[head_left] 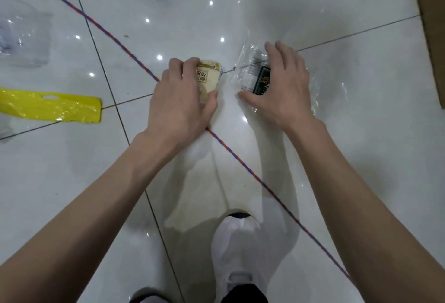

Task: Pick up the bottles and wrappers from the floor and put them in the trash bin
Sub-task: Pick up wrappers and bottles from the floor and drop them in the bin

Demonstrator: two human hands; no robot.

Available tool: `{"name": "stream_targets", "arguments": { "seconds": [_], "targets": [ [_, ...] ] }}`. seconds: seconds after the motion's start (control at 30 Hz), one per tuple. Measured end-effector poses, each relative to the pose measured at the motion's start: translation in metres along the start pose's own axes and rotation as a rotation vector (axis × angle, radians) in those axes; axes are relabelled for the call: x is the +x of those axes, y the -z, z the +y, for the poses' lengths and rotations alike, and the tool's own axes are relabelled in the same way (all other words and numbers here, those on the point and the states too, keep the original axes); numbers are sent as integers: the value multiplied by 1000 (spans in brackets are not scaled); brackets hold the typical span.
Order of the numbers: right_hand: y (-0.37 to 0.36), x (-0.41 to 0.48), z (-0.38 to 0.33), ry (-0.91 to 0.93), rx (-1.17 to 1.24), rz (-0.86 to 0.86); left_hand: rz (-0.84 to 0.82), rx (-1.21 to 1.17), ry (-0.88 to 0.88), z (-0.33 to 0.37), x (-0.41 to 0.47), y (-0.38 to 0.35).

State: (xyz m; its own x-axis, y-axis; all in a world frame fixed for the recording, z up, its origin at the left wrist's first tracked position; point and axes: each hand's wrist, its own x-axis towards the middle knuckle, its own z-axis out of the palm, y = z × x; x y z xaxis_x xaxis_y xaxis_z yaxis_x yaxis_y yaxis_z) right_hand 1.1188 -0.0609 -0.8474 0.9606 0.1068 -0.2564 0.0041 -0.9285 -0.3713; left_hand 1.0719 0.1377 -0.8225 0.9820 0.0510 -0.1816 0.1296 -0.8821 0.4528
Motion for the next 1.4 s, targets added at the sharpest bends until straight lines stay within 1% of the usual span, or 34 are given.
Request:
{"name": "stream_targets", "arguments": {
  "seconds": [0.07, 0.13, 0.27, 0.4, 0.5, 0.63, 0.73, 0.83, 1.1, 1.23, 1.3, 1.4],
  "targets": [
    [-7, 7, -1, 5, -19, -4, 4, 9, -3, -2, 3, 1],
    [-11, 10, -2, 9, -43, 31, 2, 20, 2, -5, 6, 2],
    [-14, 4, -5, 23, -92, 54, 11, 1, 43, -8, 9, 5],
    [-11, -9, -10, 6, -9, 40, 26, -24, 41, -8, 8, 12],
    [0, -16, -20, -13, 42, 70, 45, -52, 40, -9, 8, 22],
    [46, -30, -48, -44, 168, 111, 75, -106, 43, -5, 4, 62],
    [109, -53, -83, -73, 280, 82, 113, -190, 84, 14, -14, 124],
    [194, -87, -124, -77, 310, 72, 130, -217, 83, 56, -43, 208],
    [479, -188, -256, -70, 415, 132, 141, -236, 26, 195, -120, 490],
    [619, -242, -319, -73, 493, 77, 178, -263, 28, 263, -164, 635],
    [679, -272, -345, -64, 534, 76, 203, -268, 15, 294, -189, 697],
    [751, -317, -380, -38, 574, 115, 243, -296, 9, 333, -230, 766]
  ]
}}
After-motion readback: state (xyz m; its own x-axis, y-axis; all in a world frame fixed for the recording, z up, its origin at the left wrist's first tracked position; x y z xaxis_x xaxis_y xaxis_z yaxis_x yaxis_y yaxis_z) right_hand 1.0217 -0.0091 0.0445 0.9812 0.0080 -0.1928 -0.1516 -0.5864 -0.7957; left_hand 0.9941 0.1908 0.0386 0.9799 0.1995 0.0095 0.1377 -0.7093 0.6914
